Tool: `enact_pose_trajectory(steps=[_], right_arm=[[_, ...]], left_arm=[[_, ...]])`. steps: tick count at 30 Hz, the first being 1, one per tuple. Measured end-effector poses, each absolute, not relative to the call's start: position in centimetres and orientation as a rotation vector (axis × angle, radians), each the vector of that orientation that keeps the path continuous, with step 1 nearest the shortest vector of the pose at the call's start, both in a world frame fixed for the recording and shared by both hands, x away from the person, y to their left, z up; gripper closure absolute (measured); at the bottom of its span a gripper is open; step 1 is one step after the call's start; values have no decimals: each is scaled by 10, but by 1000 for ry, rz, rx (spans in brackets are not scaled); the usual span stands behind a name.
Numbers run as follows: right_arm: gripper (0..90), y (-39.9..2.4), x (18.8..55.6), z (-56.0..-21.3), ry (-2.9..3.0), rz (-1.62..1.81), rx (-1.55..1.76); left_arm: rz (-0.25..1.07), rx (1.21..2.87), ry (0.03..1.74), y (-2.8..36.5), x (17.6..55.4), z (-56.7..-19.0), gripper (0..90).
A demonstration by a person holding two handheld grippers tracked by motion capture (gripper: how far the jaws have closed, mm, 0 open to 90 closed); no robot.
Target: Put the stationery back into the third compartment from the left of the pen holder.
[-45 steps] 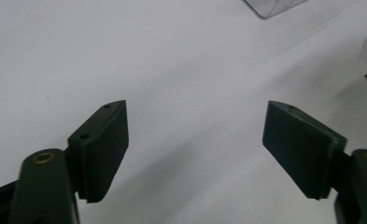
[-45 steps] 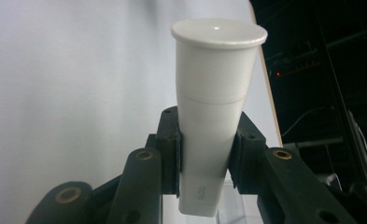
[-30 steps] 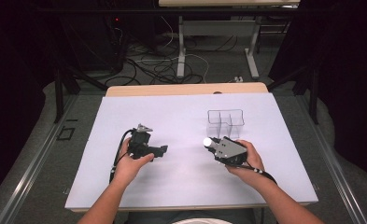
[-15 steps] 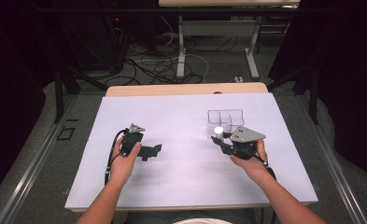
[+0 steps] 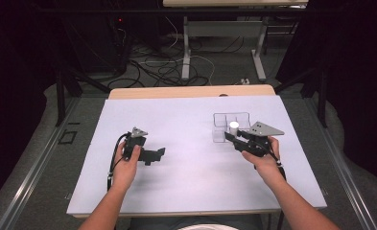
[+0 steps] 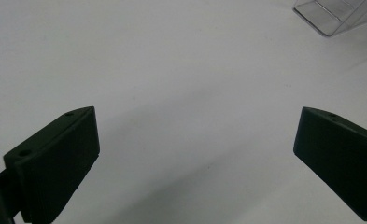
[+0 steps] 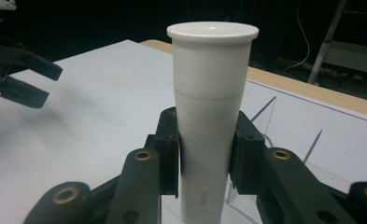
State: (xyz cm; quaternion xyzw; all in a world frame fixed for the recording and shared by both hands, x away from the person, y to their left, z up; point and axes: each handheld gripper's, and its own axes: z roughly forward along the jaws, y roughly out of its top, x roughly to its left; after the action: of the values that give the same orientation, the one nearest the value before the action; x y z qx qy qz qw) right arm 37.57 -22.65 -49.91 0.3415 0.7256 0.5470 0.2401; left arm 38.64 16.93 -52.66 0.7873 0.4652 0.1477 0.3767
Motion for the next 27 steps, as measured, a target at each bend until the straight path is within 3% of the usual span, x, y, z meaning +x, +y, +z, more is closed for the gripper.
enact_pose_trajectory(steps=[13,27], right_arm=[[688,-247,398,-485,1852,1473,996],[688,-251,420,-496,1779,1385,1057]], left_arm=[[384,2022,1194,171,386,-527,4],[375,2021,1193,170,387,-528,4]])
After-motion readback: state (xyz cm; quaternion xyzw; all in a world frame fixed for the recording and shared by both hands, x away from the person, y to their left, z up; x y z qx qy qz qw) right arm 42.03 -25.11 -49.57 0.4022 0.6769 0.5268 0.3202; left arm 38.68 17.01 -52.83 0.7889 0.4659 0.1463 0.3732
